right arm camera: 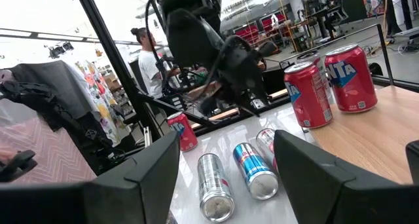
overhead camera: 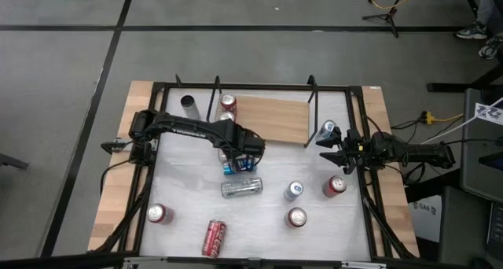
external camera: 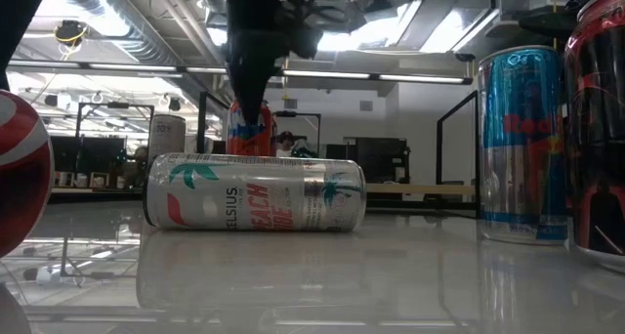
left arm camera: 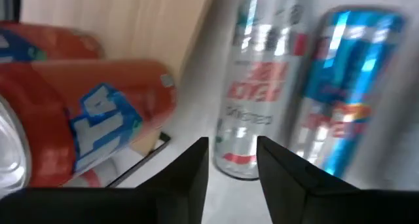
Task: Place canned beverage on shelf
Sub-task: Adjust the red soda cans on the shelf
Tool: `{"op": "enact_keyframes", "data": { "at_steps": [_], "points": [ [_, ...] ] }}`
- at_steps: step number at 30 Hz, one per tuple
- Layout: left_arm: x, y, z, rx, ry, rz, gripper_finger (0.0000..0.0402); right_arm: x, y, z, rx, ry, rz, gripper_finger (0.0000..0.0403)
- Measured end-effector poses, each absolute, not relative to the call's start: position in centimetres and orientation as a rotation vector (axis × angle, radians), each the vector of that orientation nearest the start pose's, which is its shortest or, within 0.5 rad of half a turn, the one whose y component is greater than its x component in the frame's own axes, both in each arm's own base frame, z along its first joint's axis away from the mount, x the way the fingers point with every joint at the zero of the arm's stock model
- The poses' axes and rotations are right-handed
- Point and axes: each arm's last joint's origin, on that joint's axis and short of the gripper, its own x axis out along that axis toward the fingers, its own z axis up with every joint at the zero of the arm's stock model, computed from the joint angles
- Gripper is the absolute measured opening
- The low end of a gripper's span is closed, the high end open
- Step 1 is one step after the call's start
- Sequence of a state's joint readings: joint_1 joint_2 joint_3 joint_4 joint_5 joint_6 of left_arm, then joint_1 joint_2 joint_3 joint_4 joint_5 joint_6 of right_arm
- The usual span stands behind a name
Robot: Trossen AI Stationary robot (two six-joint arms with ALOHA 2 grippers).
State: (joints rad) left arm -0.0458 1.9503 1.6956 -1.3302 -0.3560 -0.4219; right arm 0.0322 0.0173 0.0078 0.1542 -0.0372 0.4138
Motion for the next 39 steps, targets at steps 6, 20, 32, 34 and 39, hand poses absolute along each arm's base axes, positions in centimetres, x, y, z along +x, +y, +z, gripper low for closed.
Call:
{"op": "enact_keyframes", "data": {
  "at_steps": [6,20,32,34,39],
  "points": [
    [36.8,0.6,23.8,-0.004,1.441,0.648,0.0092,9.7,0.4,18.0,0.412,-0.128,0.098,0.0239],
    [36.3,3.4,22.7,-0.009,1.461,0.737,0.0064,9.7,0.4,18.0,0.412,-0.128,0.098,0.0239],
    [36.1,4.9,21.9,-0.015,1.454,0.782,0.0031,9.7,0.4,18.0,0.412,-0.128,0.098,0.0239],
    [36.1,5.2,21.9,-0.022,1.442,0.788,0.0027,9.7,0.4,18.0,0.413,-0.129,0.098,0.0239],
    [36.2,5.9,21.9,-0.039,1.431,0.803,0.0018,9.7,0.4,18.0,0.412,-0.128,0.098,0.0239]
  ]
}}
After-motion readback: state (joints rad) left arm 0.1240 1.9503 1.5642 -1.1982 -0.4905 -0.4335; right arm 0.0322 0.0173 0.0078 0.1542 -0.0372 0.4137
